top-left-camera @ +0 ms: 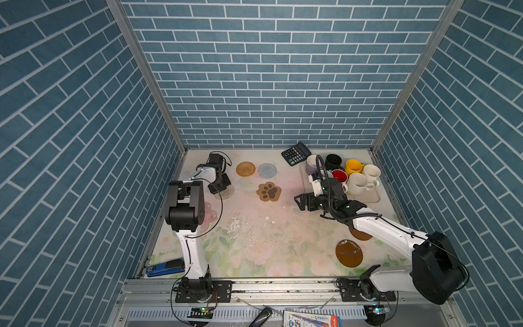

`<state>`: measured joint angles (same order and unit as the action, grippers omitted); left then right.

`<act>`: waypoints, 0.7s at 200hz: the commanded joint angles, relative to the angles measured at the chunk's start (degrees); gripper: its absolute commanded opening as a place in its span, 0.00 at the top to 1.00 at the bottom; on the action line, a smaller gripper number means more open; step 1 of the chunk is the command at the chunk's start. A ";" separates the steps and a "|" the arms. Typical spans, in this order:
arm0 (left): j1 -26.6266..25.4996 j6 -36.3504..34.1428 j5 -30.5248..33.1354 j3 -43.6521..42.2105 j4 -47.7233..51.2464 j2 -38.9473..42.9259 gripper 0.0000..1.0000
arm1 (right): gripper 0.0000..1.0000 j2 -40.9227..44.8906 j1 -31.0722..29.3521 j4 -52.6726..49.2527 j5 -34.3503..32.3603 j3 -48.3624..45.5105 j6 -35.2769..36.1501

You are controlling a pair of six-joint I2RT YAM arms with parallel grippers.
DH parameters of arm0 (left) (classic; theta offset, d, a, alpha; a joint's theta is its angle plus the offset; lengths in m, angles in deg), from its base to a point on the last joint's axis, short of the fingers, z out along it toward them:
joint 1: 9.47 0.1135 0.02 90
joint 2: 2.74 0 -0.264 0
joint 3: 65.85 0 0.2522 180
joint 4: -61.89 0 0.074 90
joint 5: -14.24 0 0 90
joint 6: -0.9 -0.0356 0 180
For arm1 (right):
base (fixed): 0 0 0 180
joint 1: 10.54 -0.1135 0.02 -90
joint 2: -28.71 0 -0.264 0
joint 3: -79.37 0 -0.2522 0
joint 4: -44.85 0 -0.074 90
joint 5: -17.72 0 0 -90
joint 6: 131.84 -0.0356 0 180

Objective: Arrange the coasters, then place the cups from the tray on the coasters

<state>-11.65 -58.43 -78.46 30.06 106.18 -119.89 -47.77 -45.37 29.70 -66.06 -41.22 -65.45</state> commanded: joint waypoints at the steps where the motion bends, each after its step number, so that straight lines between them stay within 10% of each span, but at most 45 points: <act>1: -2.90 2.04 -1.25 -2.61 1.21 -0.46 1.00 | 0.01 1.43 0.42 1.12 -0.86 -1.70 -1.42; 140: -12.58 6.23 -0.19 5.16 3.58 -4.02 1.00 | 0.01 3.34 1.43 1.97 1.62 -2.42 -3.10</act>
<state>-23.47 -52.96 -78.98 32.55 106.42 -121.42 -45.83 -44.21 30.53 -65.18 -42.00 -67.16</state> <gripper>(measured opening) 0.045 0.988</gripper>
